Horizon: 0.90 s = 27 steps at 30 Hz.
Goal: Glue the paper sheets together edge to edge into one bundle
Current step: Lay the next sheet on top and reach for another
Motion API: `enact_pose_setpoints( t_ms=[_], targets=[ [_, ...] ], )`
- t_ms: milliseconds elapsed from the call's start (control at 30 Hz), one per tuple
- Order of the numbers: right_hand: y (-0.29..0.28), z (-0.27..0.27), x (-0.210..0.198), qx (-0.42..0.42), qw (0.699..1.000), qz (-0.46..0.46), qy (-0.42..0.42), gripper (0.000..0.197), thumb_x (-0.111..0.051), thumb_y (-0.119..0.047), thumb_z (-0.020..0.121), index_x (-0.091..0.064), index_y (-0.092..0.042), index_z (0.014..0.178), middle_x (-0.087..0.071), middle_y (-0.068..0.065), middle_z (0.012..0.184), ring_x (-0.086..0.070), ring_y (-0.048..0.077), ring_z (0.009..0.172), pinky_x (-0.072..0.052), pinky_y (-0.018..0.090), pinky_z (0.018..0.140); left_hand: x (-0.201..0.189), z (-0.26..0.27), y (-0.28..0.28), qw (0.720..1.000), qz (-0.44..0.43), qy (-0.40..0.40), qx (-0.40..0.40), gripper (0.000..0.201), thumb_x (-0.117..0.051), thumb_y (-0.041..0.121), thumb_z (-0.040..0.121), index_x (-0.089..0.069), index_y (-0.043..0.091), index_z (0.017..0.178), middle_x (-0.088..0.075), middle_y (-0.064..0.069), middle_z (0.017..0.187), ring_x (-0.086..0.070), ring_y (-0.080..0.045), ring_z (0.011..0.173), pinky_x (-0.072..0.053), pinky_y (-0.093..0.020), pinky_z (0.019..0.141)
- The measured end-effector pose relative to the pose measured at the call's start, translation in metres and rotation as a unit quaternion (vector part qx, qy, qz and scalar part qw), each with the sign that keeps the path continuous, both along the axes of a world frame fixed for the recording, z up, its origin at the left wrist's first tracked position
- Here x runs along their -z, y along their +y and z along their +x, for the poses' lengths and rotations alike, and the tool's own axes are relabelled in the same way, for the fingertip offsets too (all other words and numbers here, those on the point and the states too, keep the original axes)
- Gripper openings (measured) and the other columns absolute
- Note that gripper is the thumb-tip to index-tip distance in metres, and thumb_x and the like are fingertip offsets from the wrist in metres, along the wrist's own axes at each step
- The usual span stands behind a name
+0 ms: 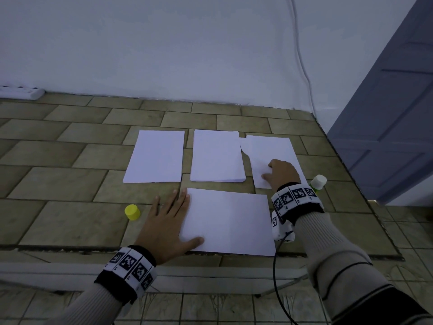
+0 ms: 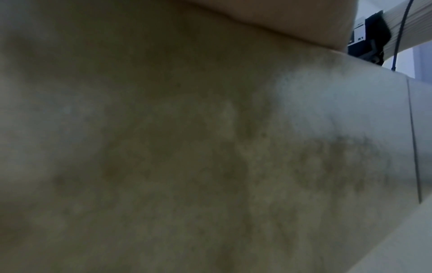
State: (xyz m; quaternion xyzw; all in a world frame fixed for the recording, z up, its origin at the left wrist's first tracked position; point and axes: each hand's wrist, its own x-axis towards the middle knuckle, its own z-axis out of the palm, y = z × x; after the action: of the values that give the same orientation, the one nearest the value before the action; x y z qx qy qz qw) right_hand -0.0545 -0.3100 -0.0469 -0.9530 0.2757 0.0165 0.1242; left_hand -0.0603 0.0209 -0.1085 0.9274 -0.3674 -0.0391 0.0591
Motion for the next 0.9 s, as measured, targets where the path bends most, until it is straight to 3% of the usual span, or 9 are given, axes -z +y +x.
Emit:
enact_pose_setpoints(
  t_ms=[67,233,333,467,567,633,733,833,900],
  targets=[
    [0.0,-0.005,-0.006,-0.001,0.997,0.027,-0.066,0.039,-0.061,-0.033,0.09,-0.056,-0.008,0.119,-0.061,0.013,0.117,-0.055,0.03,0.108,-0.047,0.037,0.087,-0.002,-0.001,0.0,1.0,-0.004,0.009,-0.003,0.108,-0.012,0.089,0.08,-0.012,0.011,0.155,-0.004,-0.001,0.162,-0.005,-0.021,0.15,-0.009,-0.058,0.118],
    [0.013,-0.029,-0.03,-0.047,0.974,0.11,-0.193,0.034,-0.064,-0.03,0.088,-0.06,-0.01,0.114,-0.063,0.008,0.112,-0.057,0.022,0.102,-0.043,0.03,0.083,-0.003,0.001,0.001,0.999,-0.033,0.031,-0.018,0.103,0.009,0.088,0.075,0.012,0.02,0.152,0.012,0.008,0.161,0.013,-0.009,0.148,0.009,-0.045,0.12],
    [0.028,-0.052,-0.038,-0.11,0.946,0.163,-0.257,0.032,-0.071,-0.025,0.084,-0.063,-0.013,0.113,-0.062,0.005,0.113,-0.055,0.02,0.105,-0.042,0.029,0.087,-0.009,0.003,-0.001,0.979,-0.174,0.092,-0.05,0.09,0.002,0.084,0.08,-0.003,0.031,0.152,-0.005,0.011,0.16,-0.003,-0.002,0.147,0.0,-0.041,0.122],
    [0.043,-0.076,-0.036,-0.181,0.933,0.197,-0.24,0.038,-0.078,-0.026,0.077,-0.06,-0.036,0.109,-0.047,-0.009,0.134,-0.035,0.011,0.128,-0.026,0.025,0.103,-0.026,0.005,-0.007,0.882,-0.424,0.186,-0.085,0.055,-0.026,0.073,0.09,-0.035,0.049,0.138,-0.038,0.032,0.142,-0.034,0.011,0.133,-0.028,-0.018,0.112],
    [0.045,-0.089,-0.027,-0.229,0.927,0.202,-0.217,0.042,-0.079,-0.021,0.075,-0.058,-0.041,0.106,-0.032,-0.013,0.145,-0.016,0.01,0.14,-0.016,0.028,0.11,-0.04,0.017,-0.014,0.746,-0.553,0.337,-0.155,0.058,-0.041,0.078,0.081,-0.047,0.045,0.129,-0.065,0.007,0.12,-0.064,-0.018,0.11,-0.051,-0.035,0.095],
    [0.044,-0.094,-0.021,-0.242,0.926,0.214,-0.197,0.043,-0.079,-0.018,0.075,-0.058,-0.044,0.103,-0.025,-0.01,0.152,-0.009,0.011,0.144,-0.012,0.029,0.112,-0.05,0.023,-0.017,0.704,-0.577,0.369,-0.189,0.06,-0.048,0.072,0.085,-0.044,0.037,0.133,-0.071,0.001,0.098,-0.071,-0.017,0.081,-0.057,-0.032,0.072],
    [0.041,-0.099,-0.012,-0.247,0.93,0.216,-0.166,0.044,-0.079,-0.019,0.076,-0.057,-0.049,0.1,-0.016,-0.009,0.157,-0.001,0.015,0.147,-0.009,0.032,0.114,-0.057,0.019,-0.019,0.755,-0.508,0.369,-0.187,0.036,-0.048,0.025,0.101,-0.046,0.028,0.137,-0.066,-0.001,0.105,-0.067,-0.008,0.082,-0.058,-0.032,0.069],
    [0.04,-0.101,-0.007,-0.246,0.928,0.229,-0.161,0.045,-0.078,-0.016,0.076,-0.059,-0.048,0.099,-0.009,-0.011,0.157,0.002,0.018,0.148,-0.009,0.032,0.115,-0.048,0.016,-0.014,0.781,-0.452,0.401,-0.161,0.036,-0.056,0.004,0.094,-0.058,0.023,0.124,-0.069,0.012,0.111,-0.065,-0.009,0.104,-0.056,-0.021,0.075],
    [0.037,-0.102,-0.005,-0.245,0.924,0.242,-0.167,0.046,-0.078,-0.012,0.076,-0.06,-0.045,0.101,-0.005,-0.008,0.158,-0.002,0.014,0.147,-0.014,0.017,0.113,-0.042,0.016,-0.011,0.792,-0.435,0.403,-0.146,0.036,-0.056,-0.002,0.093,-0.063,0.025,0.115,-0.071,0.018,0.108,-0.064,-0.01,0.109,-0.054,-0.021,0.083]
  ],
)
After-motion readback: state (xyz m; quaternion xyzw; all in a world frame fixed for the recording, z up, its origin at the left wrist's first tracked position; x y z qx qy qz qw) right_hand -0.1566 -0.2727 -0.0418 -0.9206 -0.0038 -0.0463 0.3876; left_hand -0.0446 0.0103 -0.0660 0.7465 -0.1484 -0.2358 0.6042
